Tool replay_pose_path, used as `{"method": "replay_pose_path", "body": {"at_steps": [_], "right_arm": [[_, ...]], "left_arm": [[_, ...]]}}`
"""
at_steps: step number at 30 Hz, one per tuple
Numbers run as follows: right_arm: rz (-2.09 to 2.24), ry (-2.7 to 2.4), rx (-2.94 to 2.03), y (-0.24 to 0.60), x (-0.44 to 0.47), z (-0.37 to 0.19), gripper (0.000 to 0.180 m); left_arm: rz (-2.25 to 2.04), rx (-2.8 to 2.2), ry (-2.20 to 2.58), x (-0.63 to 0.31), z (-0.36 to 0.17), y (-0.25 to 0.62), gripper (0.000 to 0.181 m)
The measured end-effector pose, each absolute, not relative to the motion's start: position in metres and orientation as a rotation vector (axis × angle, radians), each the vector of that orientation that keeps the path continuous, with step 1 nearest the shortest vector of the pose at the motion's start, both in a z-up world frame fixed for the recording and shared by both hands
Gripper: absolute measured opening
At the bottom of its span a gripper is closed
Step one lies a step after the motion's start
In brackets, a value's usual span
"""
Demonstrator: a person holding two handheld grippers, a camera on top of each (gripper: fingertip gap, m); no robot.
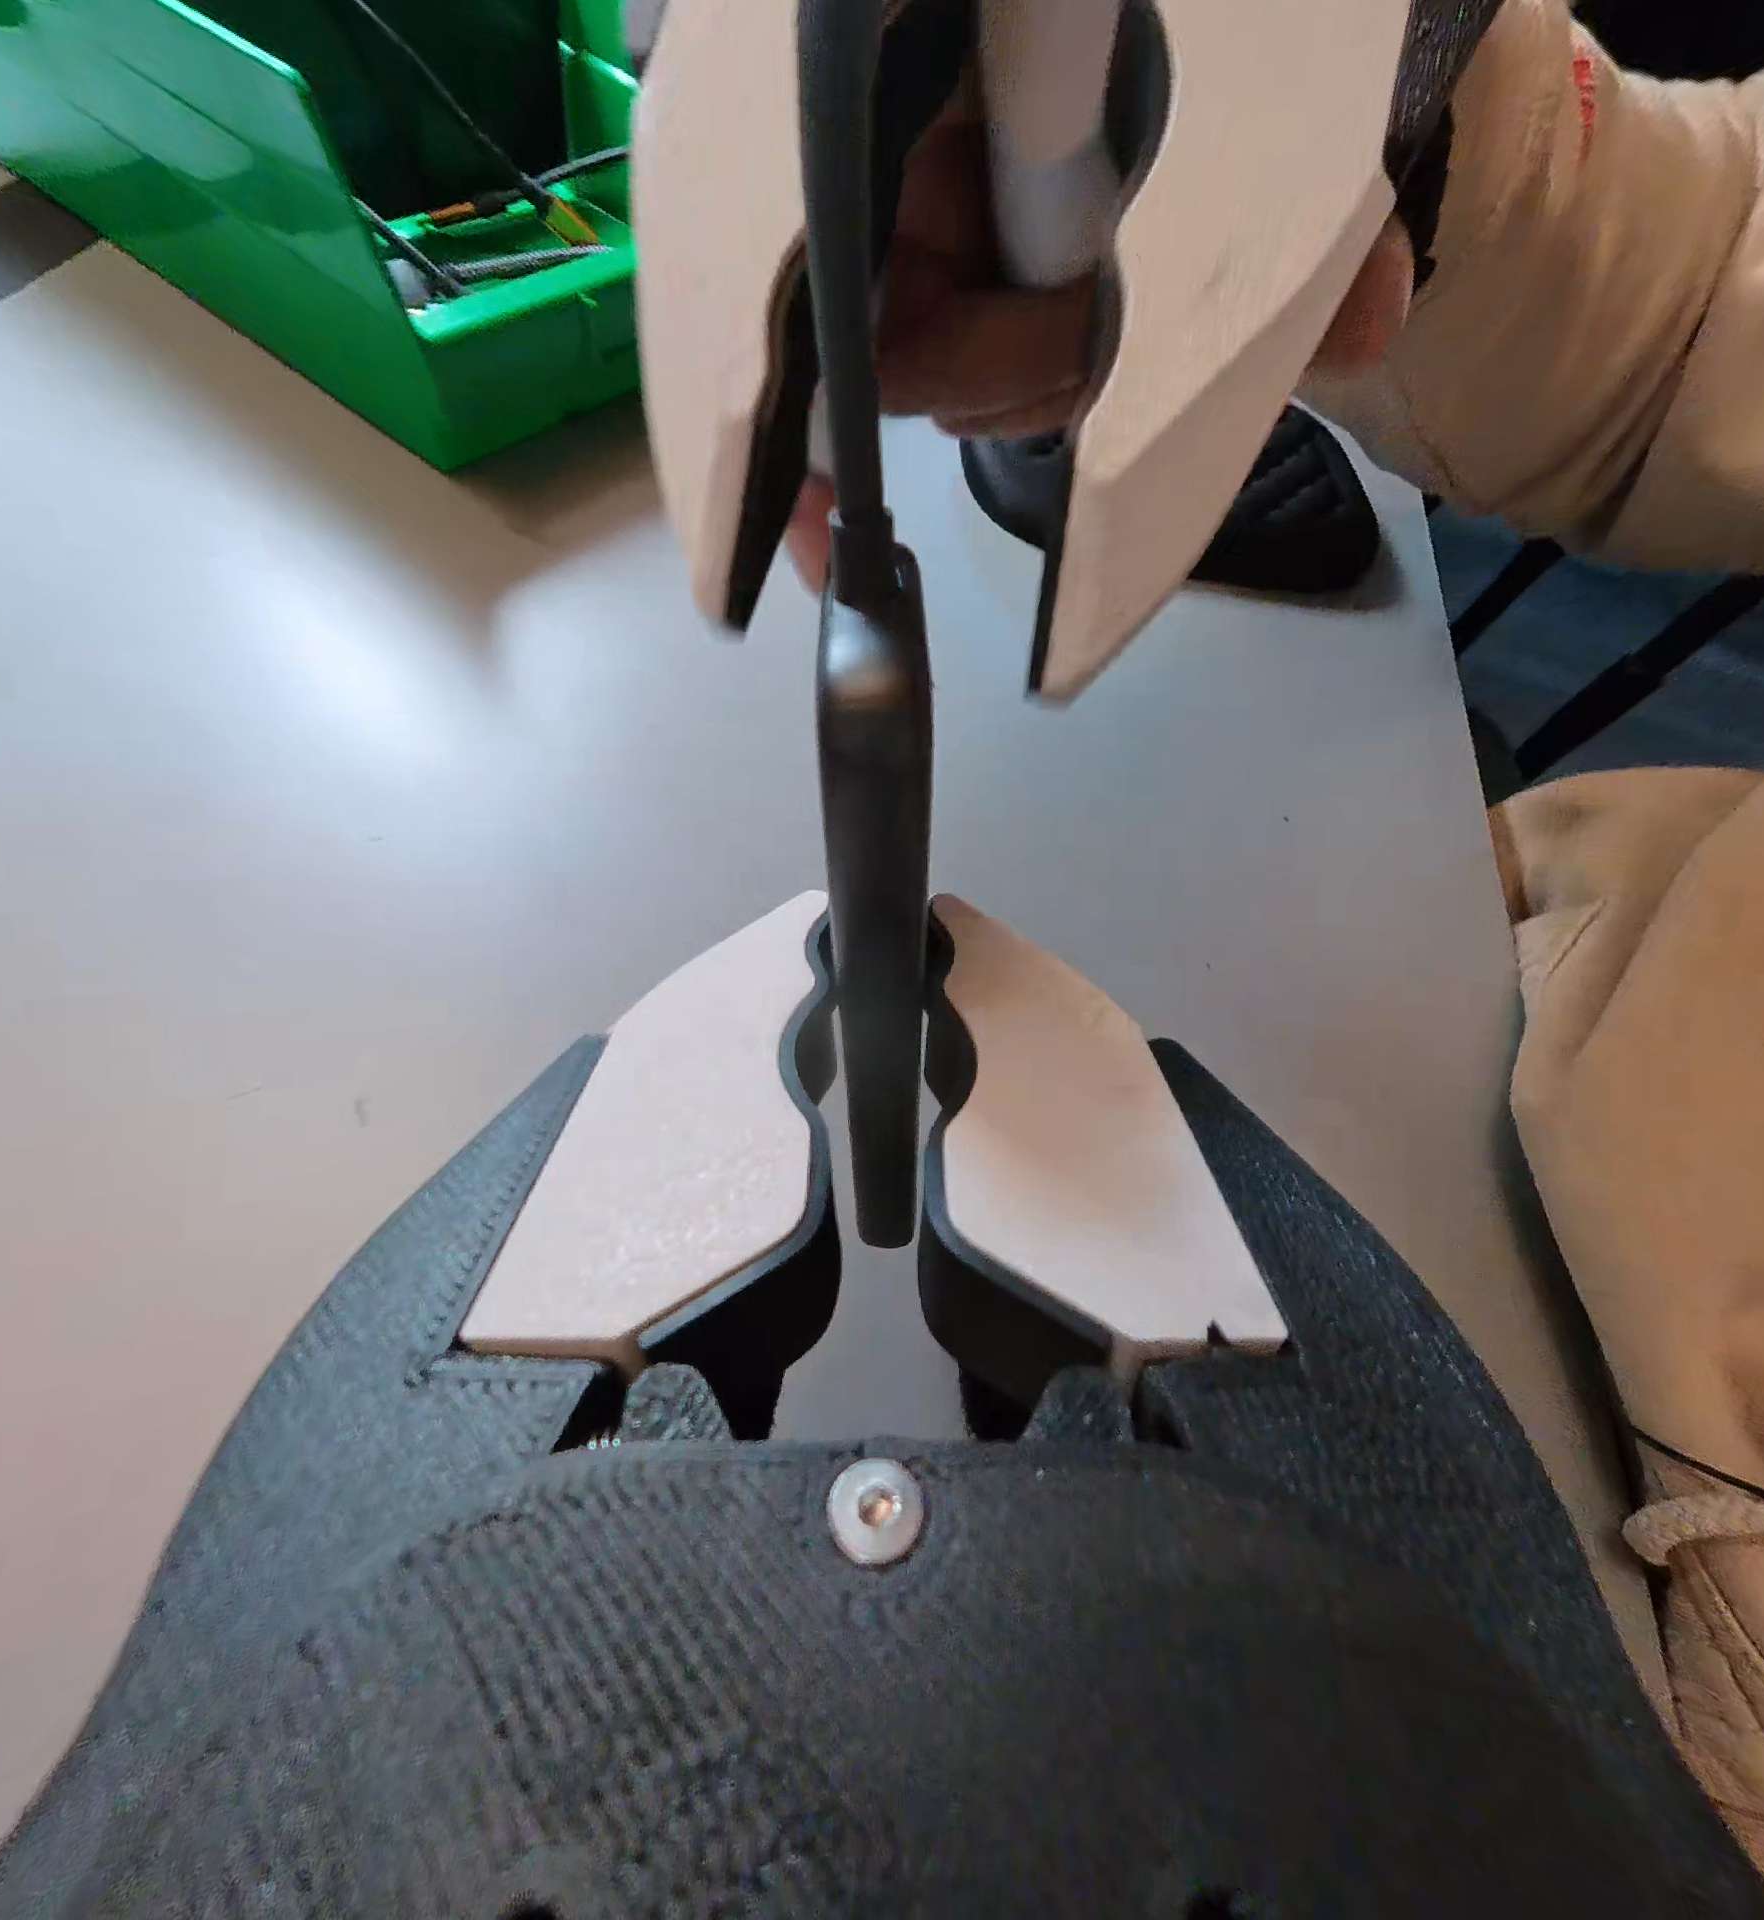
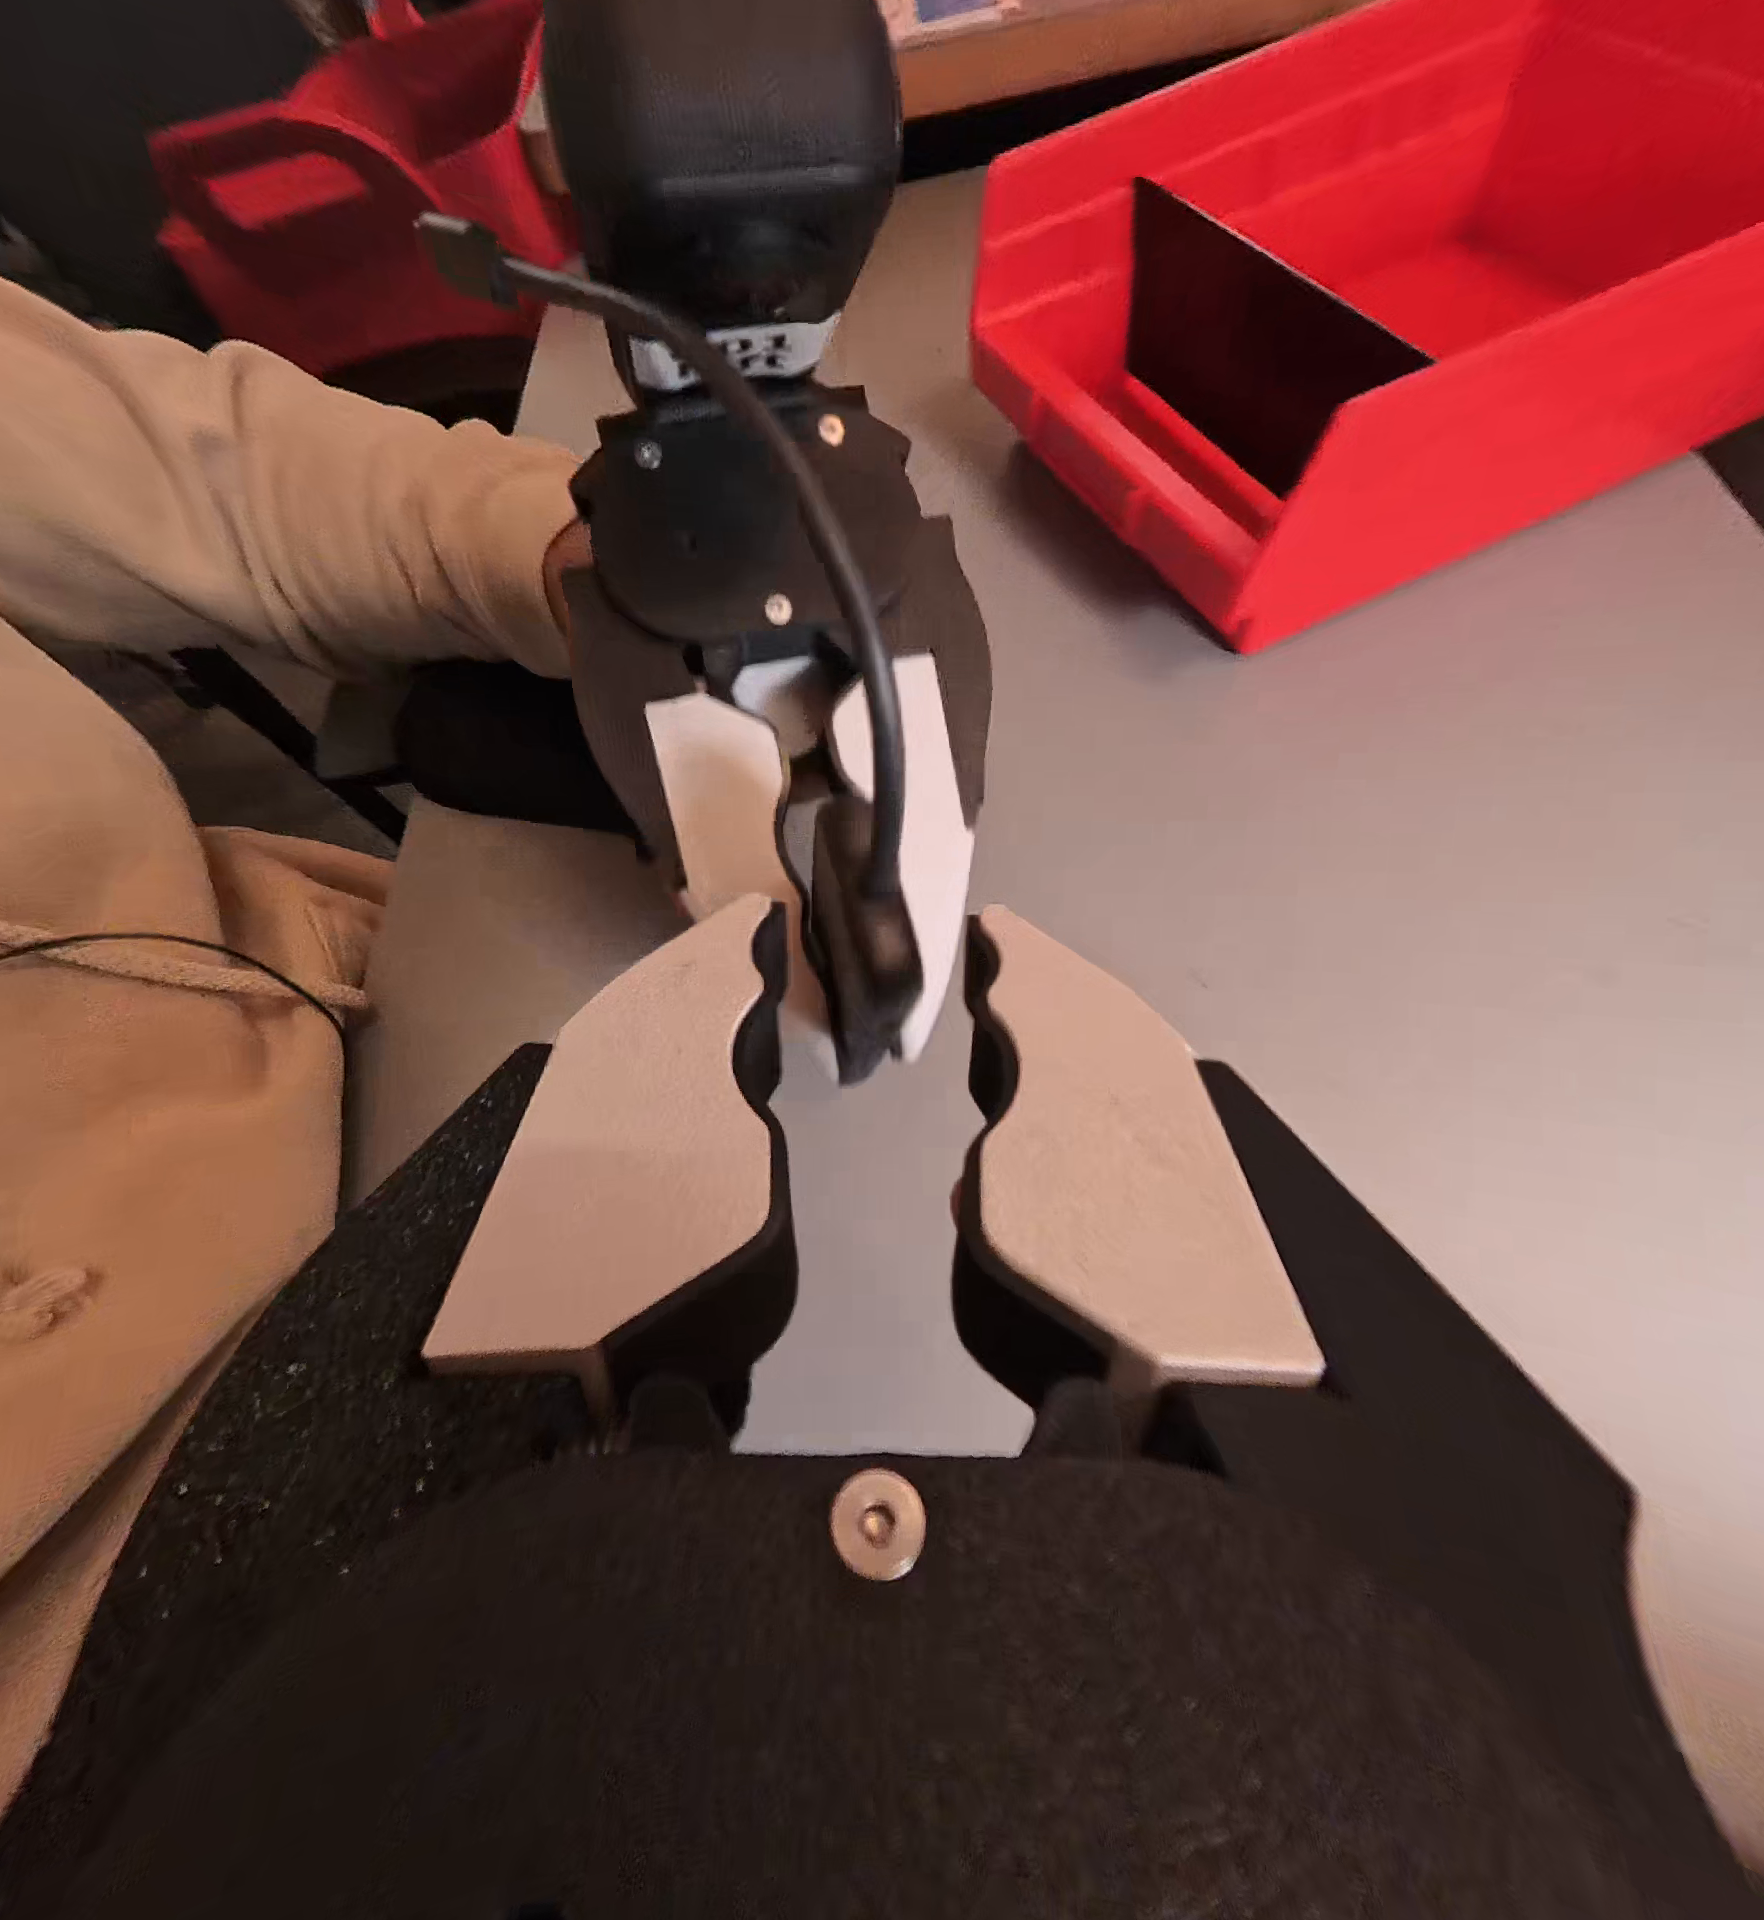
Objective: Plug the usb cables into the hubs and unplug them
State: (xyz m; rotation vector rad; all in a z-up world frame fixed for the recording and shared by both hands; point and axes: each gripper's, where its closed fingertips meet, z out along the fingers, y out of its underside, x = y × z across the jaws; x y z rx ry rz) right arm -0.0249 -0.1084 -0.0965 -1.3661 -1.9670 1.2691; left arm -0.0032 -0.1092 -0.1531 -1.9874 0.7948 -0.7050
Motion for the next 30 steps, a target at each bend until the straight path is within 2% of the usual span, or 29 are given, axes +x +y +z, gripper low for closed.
{"method": "replay_pose_path", "body": {"at_steps": [3,9,13,18,22,26,30], "right_arm": [[1.286,-2.044,-1.345,-0.119,-0.029,-0.102,0.015],[1.304,-2.094,-1.333,-0.117,-0.019,-0.088,0.012],[1.234,-2.029,-1.361,-0.086,-0.002,-0.055,0.011],[0.926,-1.854,-1.448,-0.001,0.03,0.006,0.011],[0.503,-1.707,-1.578,0.096,0.064,0.028,0.011],[0.153,-1.537,-1.702,0.193,0.098,0.021,0.012],[-0.062,-1.393,-1.812,0.273,0.125,-0.019,0.012]], "left_arm": [[-0.69,-1.993,0.823,0.002,-0.158,-0.111,0.013],[-0.724,-1.907,0.785,0.0,-0.146,-0.112,0.016],[-0.685,-1.846,0.699,-0.017,-0.133,-0.105,0.037],[-0.626,-1.809,0.614,-0.039,-0.121,-0.098,0.04],[-0.607,-1.798,0.602,-0.043,-0.117,-0.098,0.039],[-0.595,-1.788,0.607,-0.042,-0.116,-0.098,0.039],[-0.583,-1.786,0.6,-0.045,-0.116,-0.098,0.039]]}}
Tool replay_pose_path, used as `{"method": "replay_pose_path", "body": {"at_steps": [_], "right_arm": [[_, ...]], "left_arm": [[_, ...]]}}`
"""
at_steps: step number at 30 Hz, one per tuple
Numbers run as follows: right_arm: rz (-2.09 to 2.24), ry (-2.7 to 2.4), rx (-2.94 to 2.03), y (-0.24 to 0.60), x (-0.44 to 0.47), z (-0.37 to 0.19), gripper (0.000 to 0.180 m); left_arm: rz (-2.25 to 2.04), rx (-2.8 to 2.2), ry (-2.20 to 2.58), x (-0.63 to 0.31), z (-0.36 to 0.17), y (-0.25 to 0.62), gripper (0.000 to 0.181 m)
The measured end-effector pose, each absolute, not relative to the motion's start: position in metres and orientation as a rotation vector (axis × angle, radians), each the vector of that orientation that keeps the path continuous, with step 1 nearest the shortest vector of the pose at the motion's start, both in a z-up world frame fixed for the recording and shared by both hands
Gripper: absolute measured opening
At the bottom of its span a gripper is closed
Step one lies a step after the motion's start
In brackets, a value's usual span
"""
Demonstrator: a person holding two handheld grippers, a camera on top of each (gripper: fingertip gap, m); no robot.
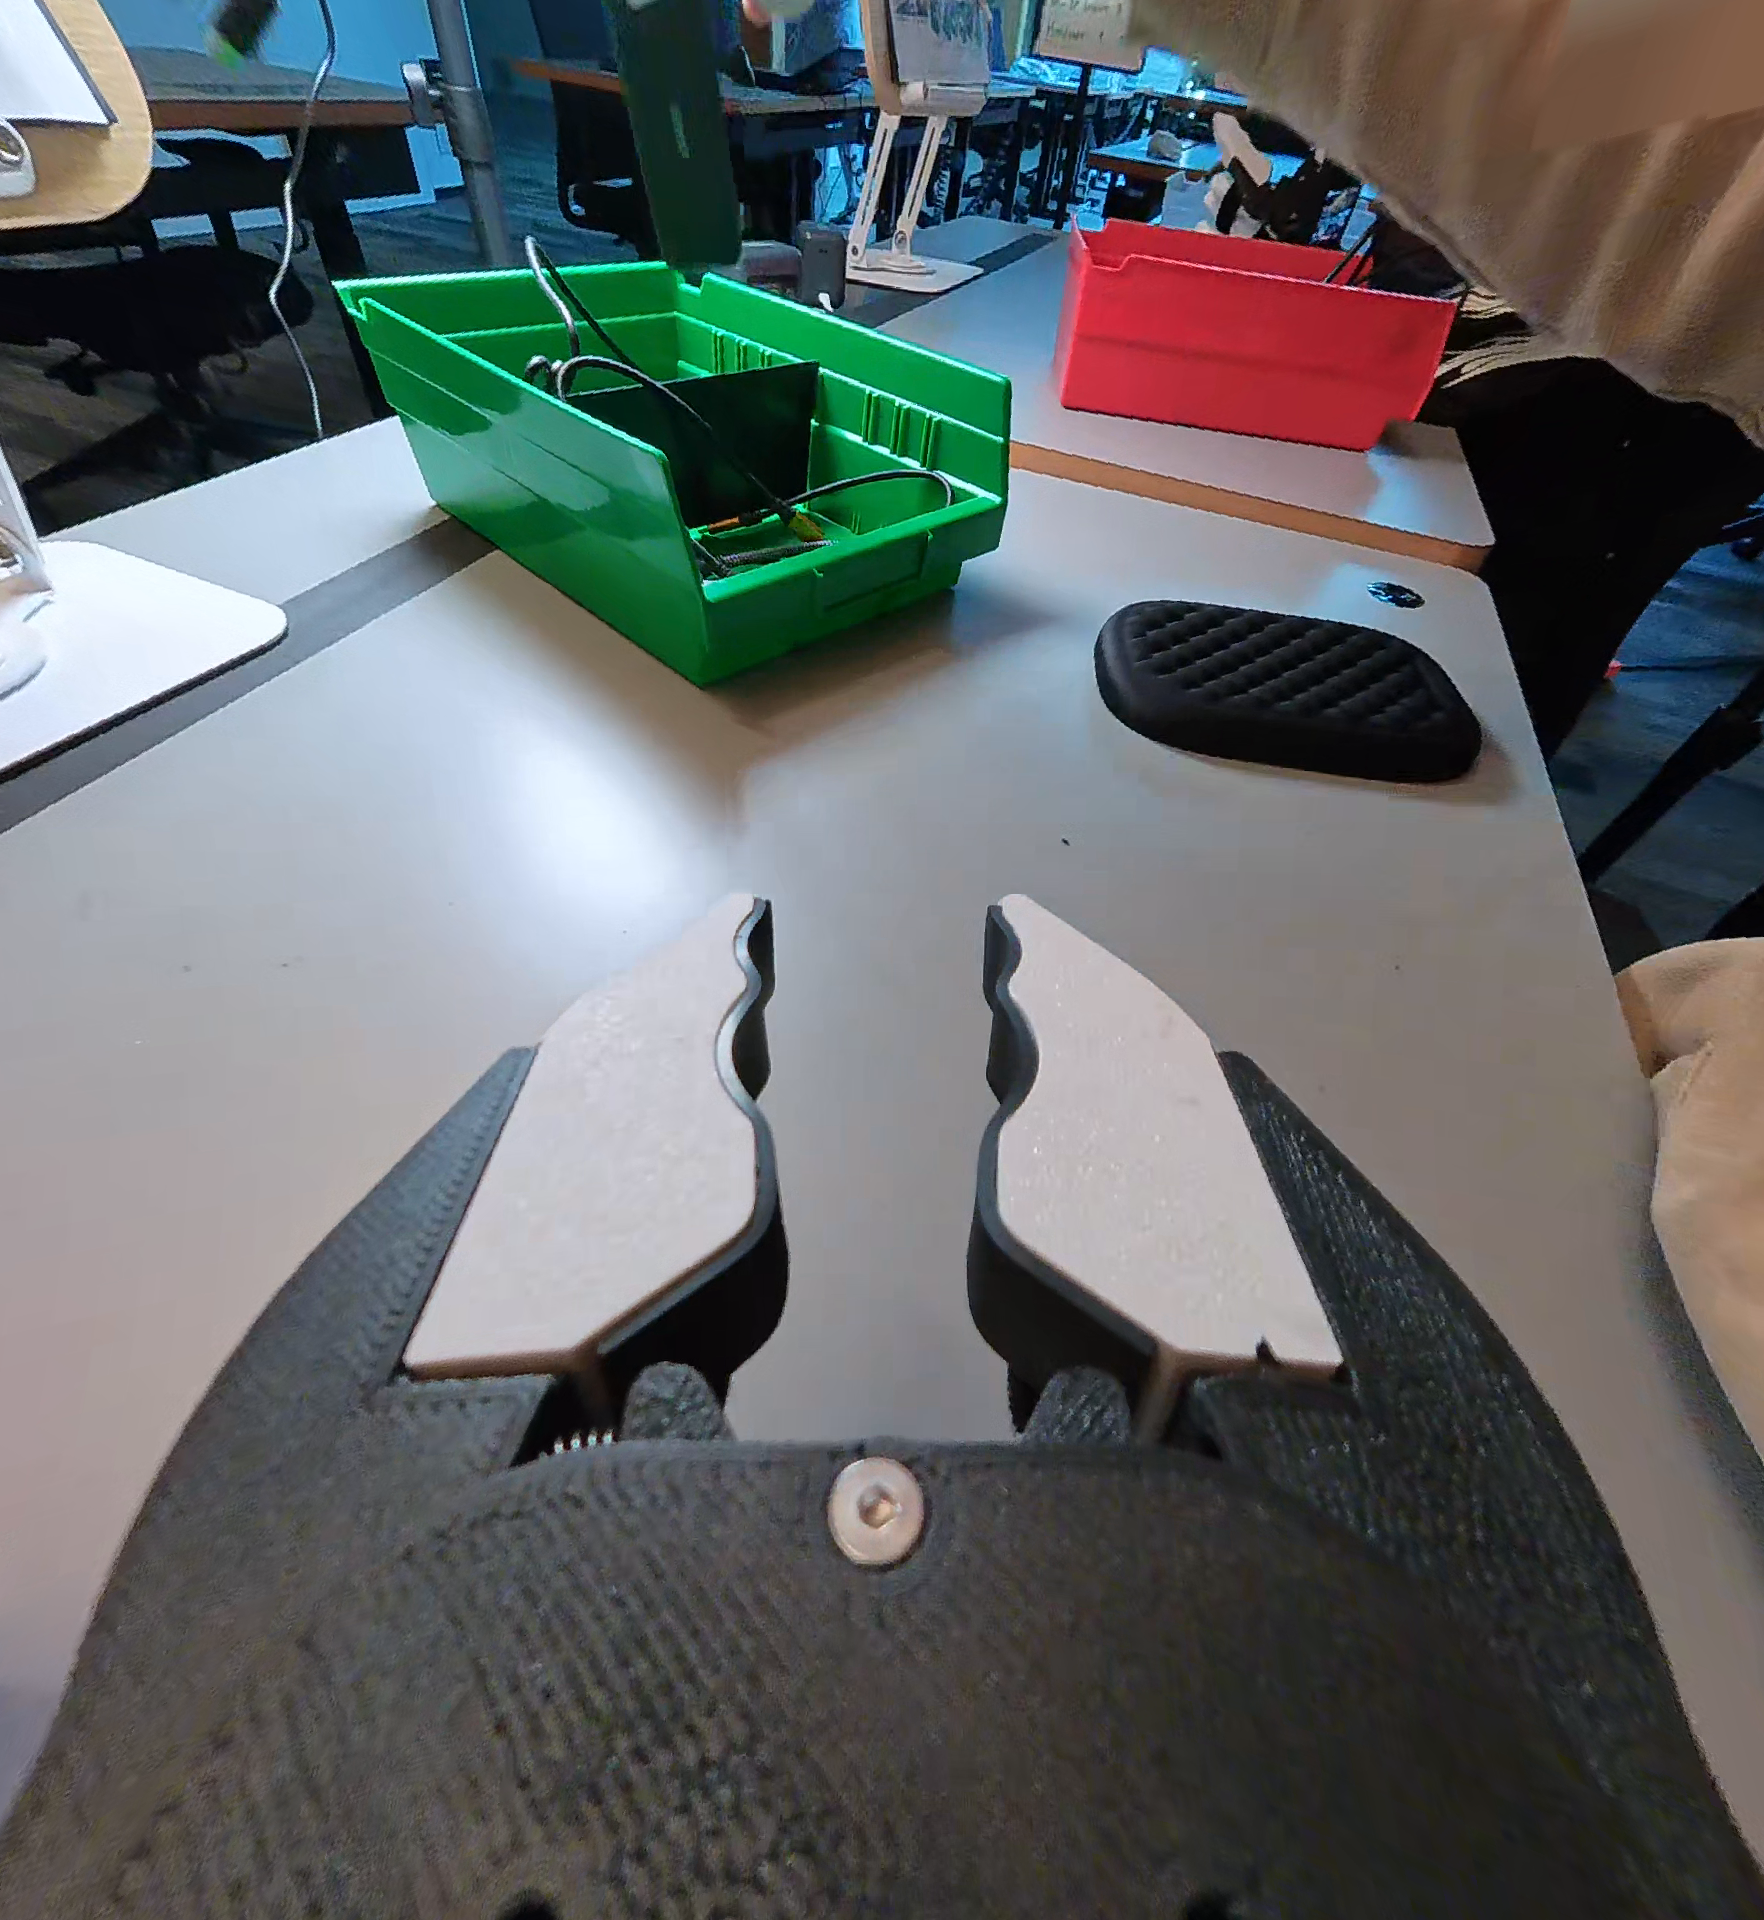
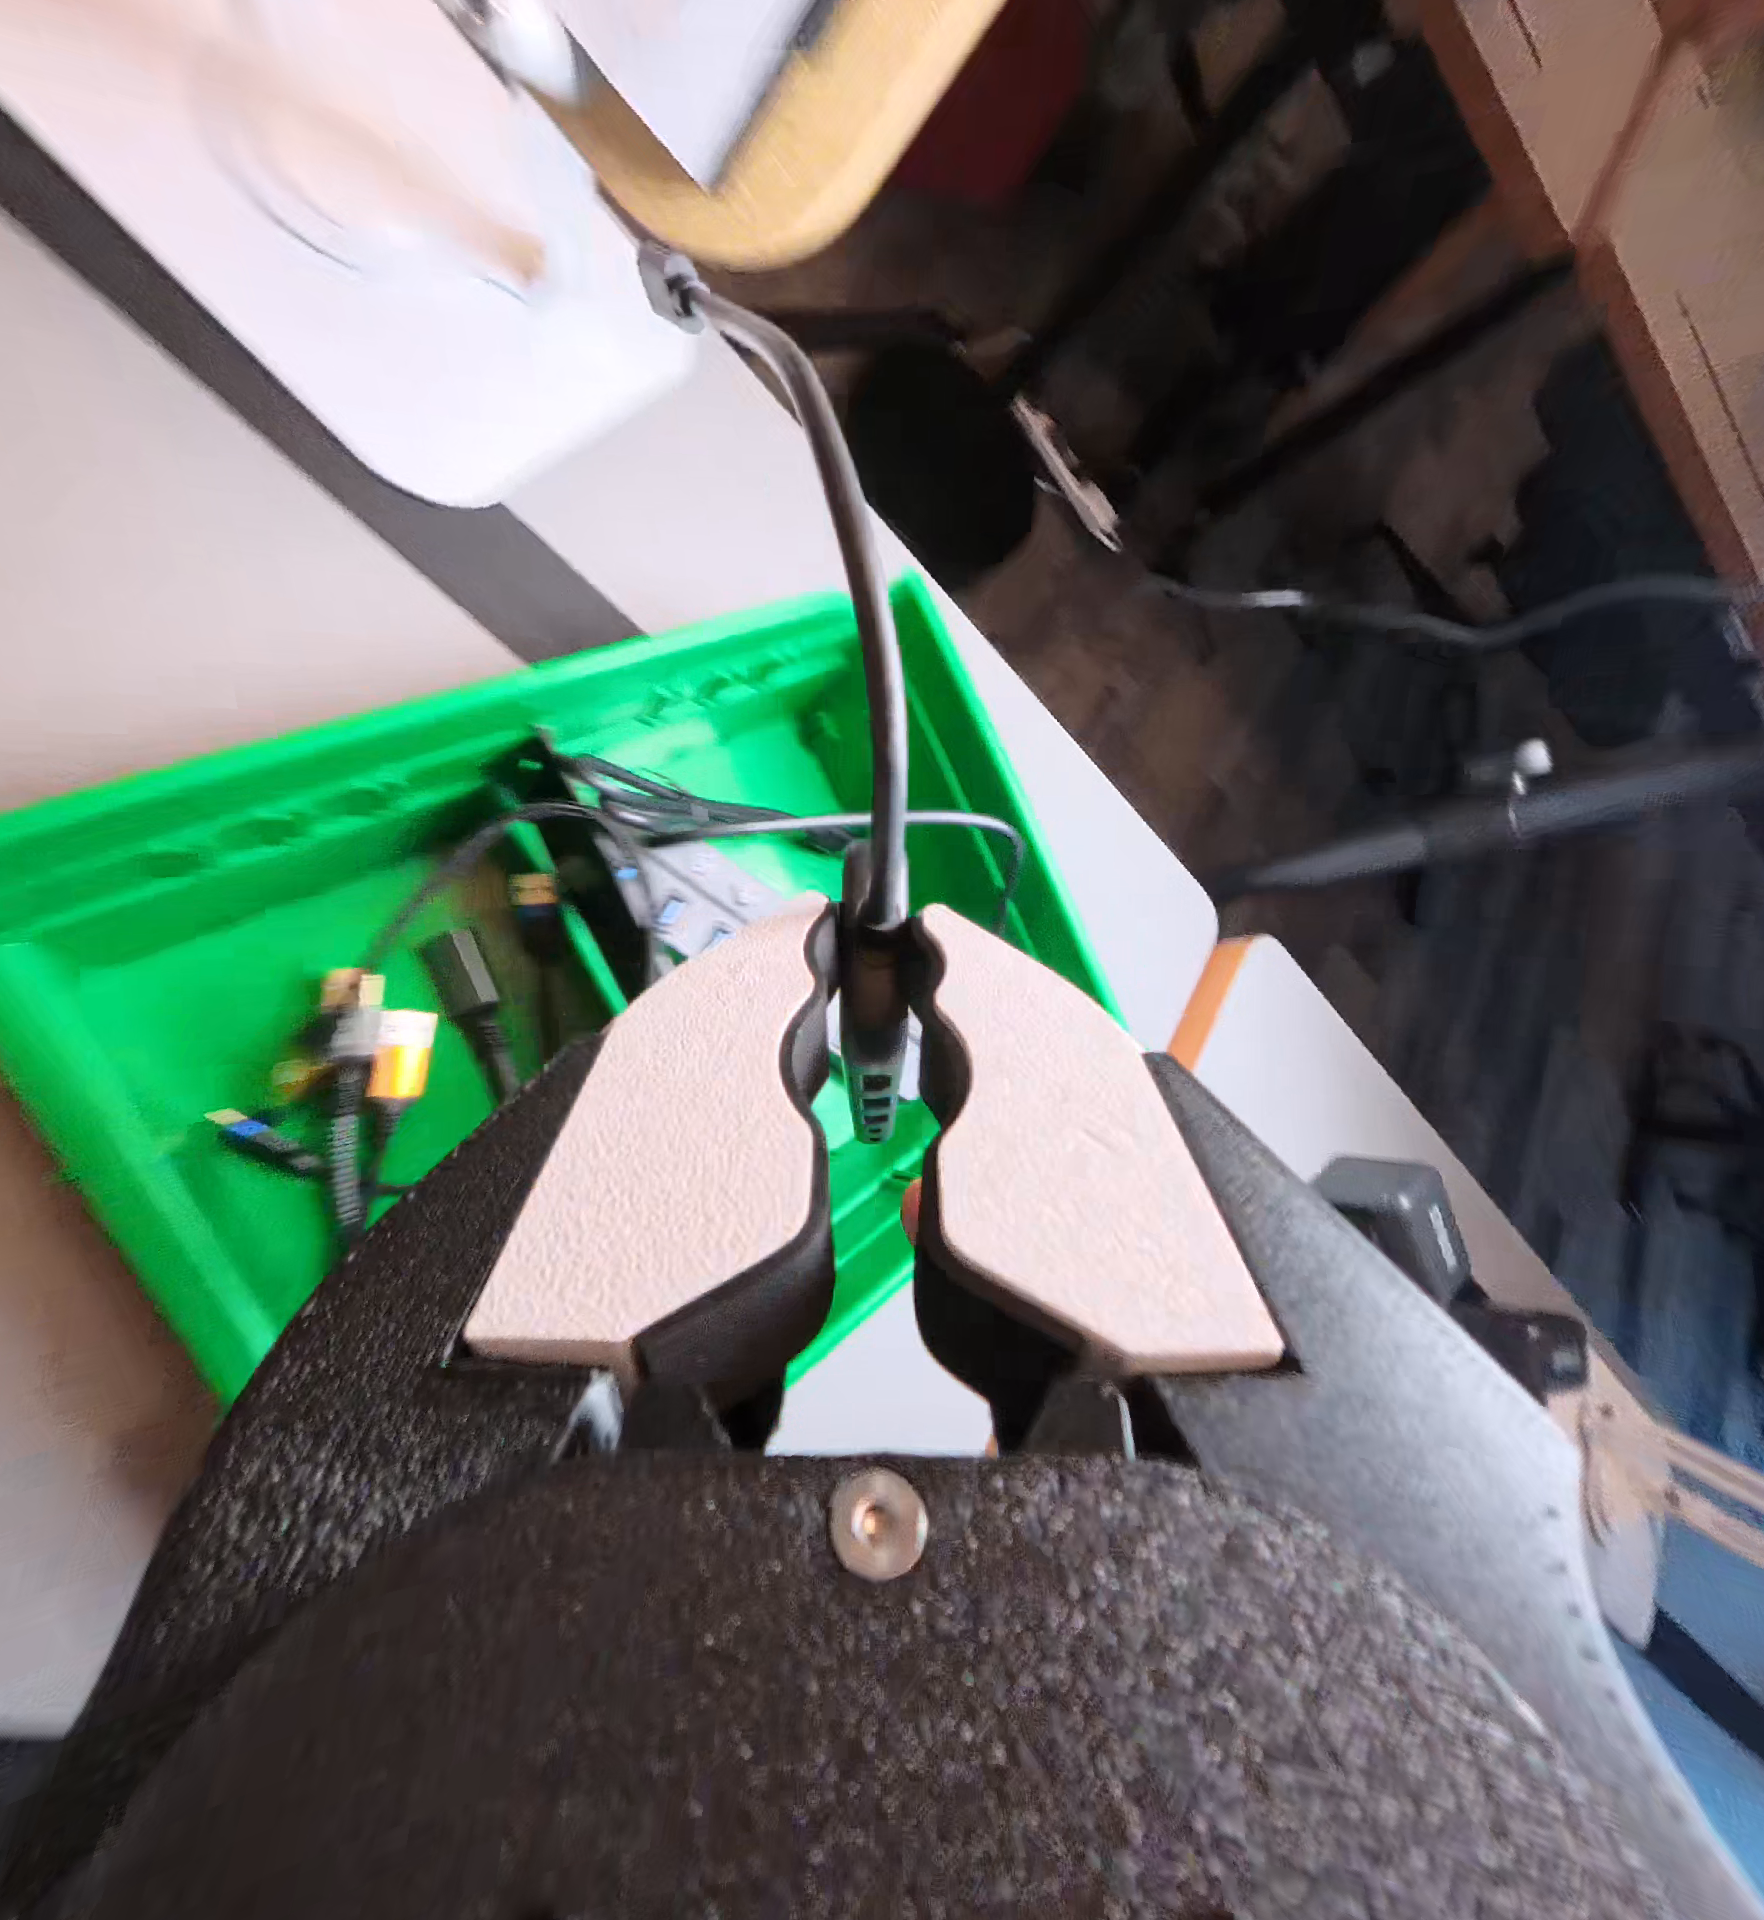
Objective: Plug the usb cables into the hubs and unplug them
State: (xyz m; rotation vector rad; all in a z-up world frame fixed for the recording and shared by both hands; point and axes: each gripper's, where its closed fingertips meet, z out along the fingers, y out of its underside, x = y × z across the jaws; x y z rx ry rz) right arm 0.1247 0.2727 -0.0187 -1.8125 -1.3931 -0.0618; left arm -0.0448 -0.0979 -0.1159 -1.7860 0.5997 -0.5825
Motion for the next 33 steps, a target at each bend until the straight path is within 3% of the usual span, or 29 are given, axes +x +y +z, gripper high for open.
{"method": "replay_pose_path", "body": {"at_steps": [10,15,18,26,33], "right_arm": [[-0.279,-1.343,-1.97,0.347,0.133,-0.133,0.015],[-0.232,-1.405,-2.068,0.338,0.128,-0.143,0.021],[-0.091,-1.393,-2.113,0.325,0.126,-0.14,0.034],[0.274,-1.459,-1.836,0.231,0.102,-0.084,0.049],[0.071,-1.945,-1.805,0.129,0.124,-0.159,0.062]], "left_arm": [[-0.587,-1.82,0.541,-0.061,-0.126,-0.091,0.038],[-0.592,-1.821,0.524,-0.066,-0.126,-0.09,0.038],[-0.581,-1.812,0.523,-0.067,-0.124,-0.091,0.038],[-0.434,-1.785,0.408,-0.12,-0.1,-0.093,0.043],[-0.05,-2.074,0.346,-0.223,-0.122,-0.102,0.061]]}}
